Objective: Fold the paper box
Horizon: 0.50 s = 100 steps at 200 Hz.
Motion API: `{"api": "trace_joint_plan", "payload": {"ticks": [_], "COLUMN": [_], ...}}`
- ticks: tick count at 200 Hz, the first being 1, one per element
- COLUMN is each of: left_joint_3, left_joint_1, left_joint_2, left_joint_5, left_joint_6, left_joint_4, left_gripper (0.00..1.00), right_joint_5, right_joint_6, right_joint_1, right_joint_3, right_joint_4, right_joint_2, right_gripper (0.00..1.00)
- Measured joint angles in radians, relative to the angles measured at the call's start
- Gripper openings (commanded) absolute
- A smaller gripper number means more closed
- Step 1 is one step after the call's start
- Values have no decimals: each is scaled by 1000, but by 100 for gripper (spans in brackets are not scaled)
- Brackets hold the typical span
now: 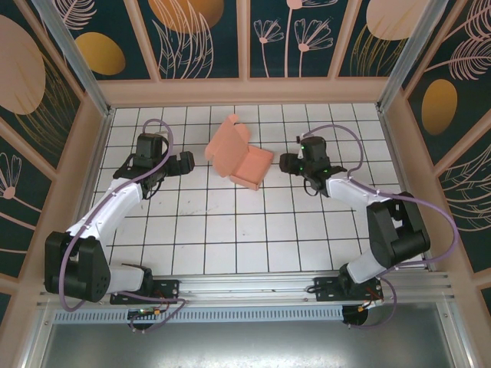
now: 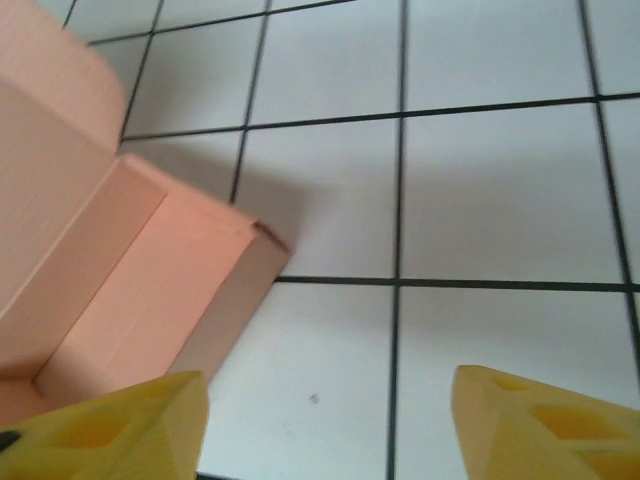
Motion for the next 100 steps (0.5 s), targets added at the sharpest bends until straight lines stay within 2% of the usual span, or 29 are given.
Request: {"api": "trace_joint_plan", "payload": {"ticks": [23, 47, 100], "left_joint_3": [0, 0, 0], "left_joint_1": [0, 0, 0], "left_joint_2": [0, 0, 0], "left_joint_5": [0, 0, -24], "left_joint_6": [0, -1, -58], "left_joint_4": [8, 14, 28], "left_gripper": [99, 98, 98], "right_joint_5": [-11, -18, -26], "right_joint_6": [15, 23, 31], "right_joint_1": [2, 65, 269], "right_joint_3": [-10, -14, 98], "right_joint_4": [5, 9, 20], "right_joint_2": [30, 81, 254], "right_gripper": [50, 46, 46]}}
